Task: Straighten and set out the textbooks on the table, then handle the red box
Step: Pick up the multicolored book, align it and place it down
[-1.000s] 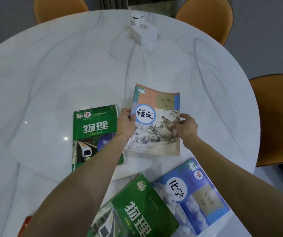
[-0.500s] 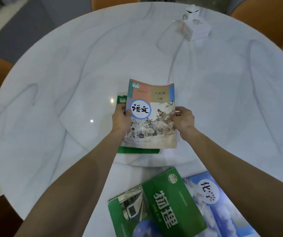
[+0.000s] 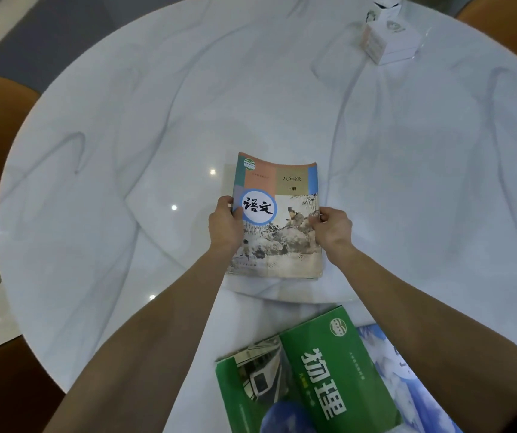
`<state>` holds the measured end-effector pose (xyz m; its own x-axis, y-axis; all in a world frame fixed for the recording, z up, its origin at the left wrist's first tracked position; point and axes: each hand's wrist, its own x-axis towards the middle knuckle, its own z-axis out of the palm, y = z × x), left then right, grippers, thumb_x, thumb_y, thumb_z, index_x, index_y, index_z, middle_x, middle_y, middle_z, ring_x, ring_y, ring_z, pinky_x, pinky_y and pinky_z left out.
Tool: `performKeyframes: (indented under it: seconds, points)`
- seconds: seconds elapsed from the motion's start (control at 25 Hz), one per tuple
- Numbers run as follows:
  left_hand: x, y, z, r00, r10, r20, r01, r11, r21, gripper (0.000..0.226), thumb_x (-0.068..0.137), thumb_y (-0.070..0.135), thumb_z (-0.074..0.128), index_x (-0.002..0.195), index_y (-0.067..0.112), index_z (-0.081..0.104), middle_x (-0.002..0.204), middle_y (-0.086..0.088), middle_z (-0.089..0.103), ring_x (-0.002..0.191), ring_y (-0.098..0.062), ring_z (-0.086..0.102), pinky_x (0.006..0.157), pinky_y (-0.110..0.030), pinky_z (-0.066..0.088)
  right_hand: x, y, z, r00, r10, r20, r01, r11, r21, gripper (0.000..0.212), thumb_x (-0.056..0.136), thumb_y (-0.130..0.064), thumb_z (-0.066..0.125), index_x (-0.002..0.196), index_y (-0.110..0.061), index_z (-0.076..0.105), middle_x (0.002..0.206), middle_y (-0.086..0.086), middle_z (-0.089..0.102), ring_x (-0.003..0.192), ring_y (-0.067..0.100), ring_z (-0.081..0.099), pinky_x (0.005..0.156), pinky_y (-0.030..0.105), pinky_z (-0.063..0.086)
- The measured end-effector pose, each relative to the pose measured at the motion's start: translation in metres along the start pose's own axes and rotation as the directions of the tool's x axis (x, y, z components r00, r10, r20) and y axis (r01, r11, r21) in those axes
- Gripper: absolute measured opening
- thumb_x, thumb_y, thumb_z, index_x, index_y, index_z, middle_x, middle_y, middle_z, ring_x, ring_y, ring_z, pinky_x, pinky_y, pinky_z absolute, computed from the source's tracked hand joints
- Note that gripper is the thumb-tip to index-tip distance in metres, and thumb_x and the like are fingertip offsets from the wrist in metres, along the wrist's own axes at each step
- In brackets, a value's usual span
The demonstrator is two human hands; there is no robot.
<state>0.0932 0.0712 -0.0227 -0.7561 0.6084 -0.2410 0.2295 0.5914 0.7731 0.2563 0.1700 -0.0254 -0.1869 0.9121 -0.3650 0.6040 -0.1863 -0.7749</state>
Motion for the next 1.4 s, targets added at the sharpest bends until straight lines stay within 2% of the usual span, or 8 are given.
performKeyframes:
  seconds: [0.16, 0.28, 0.72, 0.92, 1.0, 1.08, 1.2, 1.4]
  points:
    - [0.001, -0.006, 0.003, 0.998, 0.057, -0.029, -0.049, 0.975, 0.215, 0.020, 0.095, 0.011, 0.046, 0.104, -0.002, 0.059, 0.100, -0.021, 0.060, 0.095, -0.038, 0.059, 0.067, -0.032, 0.039, 0.005, 0.006, 0.005, 1.000, -0.021, -0.005, 0.021, 0.994, -0.110, 0.019, 0.091, -0.006, 0.054, 0.078, 0.002, 0.065, 0.081, 0.010, 0.056, 0.073, 0.023, 0.049, 0.069, 0.025, 0.041]
    - [-0.001, -0.008, 0.003, 0.999, 0.044, 0.000, -0.041, 0.922, 0.384, 0.024, 0.096, 0.016, 0.047, 0.111, 0.000, 0.059, 0.114, -0.021, 0.051, 0.109, -0.036, 0.049, 0.077, -0.040, 0.046, 0.012, 0.009, 0.011, 0.999, -0.031, -0.022, 0.026, 0.982, -0.189, 0.042, 0.090, -0.011, 0.057, 0.052, -0.014, 0.039, 0.085, 0.009, 0.047, 0.072, 0.022, 0.042, 0.067, 0.025, 0.036]
    - [0.001, -0.008, 0.004, 0.998, 0.009, 0.065, -0.034, 0.914, 0.404, 0.030, 0.098, 0.018, 0.046, 0.121, 0.001, 0.053, 0.125, -0.020, 0.045, 0.117, -0.034, 0.044, 0.090, -0.038, 0.045, 0.013, 0.006, 0.013, 0.999, 0.016, -0.034, -0.023, 0.977, -0.214, 0.024, 0.090, -0.010, 0.058, 0.069, -0.001, 0.052, 0.071, 0.014, 0.052, 0.071, 0.025, 0.047, 0.065, 0.031, 0.043]
    - [-0.001, -0.008, 0.002, 0.996, 0.009, 0.089, -0.046, 0.905, 0.424, 0.032, 0.099, 0.020, 0.044, 0.123, 0.000, 0.052, 0.126, -0.021, 0.045, 0.117, -0.035, 0.044, 0.092, -0.040, 0.044, 0.013, 0.002, 0.010, 0.999, 0.042, -0.029, -0.048, 0.965, -0.256, 0.041, 0.091, -0.010, 0.056, 0.054, -0.007, 0.039, 0.058, 0.008, 0.043, 0.073, 0.024, 0.046, 0.064, 0.029, 0.041]
    - [-0.002, -0.005, 0.000, 0.995, -0.006, 0.100, -0.039, 0.895, 0.444, 0.033, 0.099, 0.021, 0.043, 0.122, 0.000, 0.051, 0.125, -0.021, 0.046, 0.117, -0.035, 0.044, 0.092, -0.041, 0.045, 0.009, -0.002, 0.007, 0.999, 0.045, -0.003, -0.044, 0.957, -0.288, 0.032, 0.091, -0.013, 0.056, 0.061, -0.004, 0.049, 0.067, 0.011, 0.053, 0.075, 0.027, 0.053, 0.068, 0.030, 0.048]
    - [-0.007, 0.000, -0.002, 0.996, 0.005, 0.091, -0.048, 0.880, 0.473, 0.033, 0.098, 0.021, 0.043, 0.123, 0.001, 0.050, 0.125, -0.021, 0.047, 0.118, -0.035, 0.045, 0.091, -0.044, 0.046, 0.001, -0.003, 0.001, 0.999, 0.014, 0.036, 0.000, 0.937, -0.350, 0.024, 0.093, -0.019, 0.054, 0.088, 0.002, 0.064, 0.092, 0.020, 0.065, 0.089, 0.033, 0.062, 0.079, 0.036, 0.054]
    - [-0.018, 0.004, -0.006, 0.985, 0.136, 0.110, -0.174, 0.807, 0.564, 0.035, 0.097, 0.020, 0.045, 0.127, 0.003, 0.049, 0.124, -0.020, 0.049, 0.116, -0.035, 0.047, 0.089, -0.045, 0.047, -0.018, 0.001, -0.009, 0.998, -0.041, 0.057, 0.064, 0.878, -0.475, 0.033, 0.096, -0.024, 0.048, 0.118, -0.002, 0.058, 0.121, 0.019, 0.059, 0.108, 0.035, 0.059, 0.088, 0.039, 0.050]
    - [-0.044, 0.014, -0.008, 0.911, 0.305, 0.277, -0.412, 0.682, 0.605, 0.036, 0.097, 0.022, 0.042, 0.129, 0.007, 0.051, 0.126, -0.016, 0.054, 0.115, -0.032, 0.051, 0.090, -0.043, 0.047, -0.053, 0.007, -0.026, 0.974, -0.189, 0.121, 0.222, 0.730, -0.646, 0.036, 0.097, -0.024, 0.043, 0.124, -0.004, 0.054, 0.124, 0.018, 0.055, 0.114, 0.034, 0.054, 0.093, 0.041, 0.048]
